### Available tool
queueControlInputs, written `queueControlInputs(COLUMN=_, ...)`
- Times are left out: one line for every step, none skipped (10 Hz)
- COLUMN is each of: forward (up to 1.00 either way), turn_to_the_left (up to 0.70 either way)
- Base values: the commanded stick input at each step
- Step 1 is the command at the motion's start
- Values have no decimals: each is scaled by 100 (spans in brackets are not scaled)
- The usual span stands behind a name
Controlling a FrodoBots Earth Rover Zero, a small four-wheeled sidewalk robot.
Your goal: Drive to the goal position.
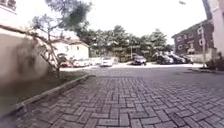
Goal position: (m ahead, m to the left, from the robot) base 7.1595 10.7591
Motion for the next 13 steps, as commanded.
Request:
queueControlInputs(forward=70, turn_to_the_left=0)
queueControlInputs(forward=70, turn_to_the_left=0)
queueControlInputs(forward=70, turn_to_the_left=0)
queueControlInputs(forward=70, turn_to_the_left=0)
queueControlInputs(forward=70, turn_to_the_left=0)
queueControlInputs(forward=70, turn_to_the_left=0)
queueControlInputs(forward=70, turn_to_the_left=0)
queueControlInputs(forward=70, turn_to_the_left=0)
queueControlInputs(forward=70, turn_to_the_left=0)
queueControlInputs(forward=70, turn_to_the_left=0)
queueControlInputs(forward=70, turn_to_the_left=0)
queueControlInputs(forward=70, turn_to_the_left=0)
queueControlInputs(forward=70, turn_to_the_left=0)
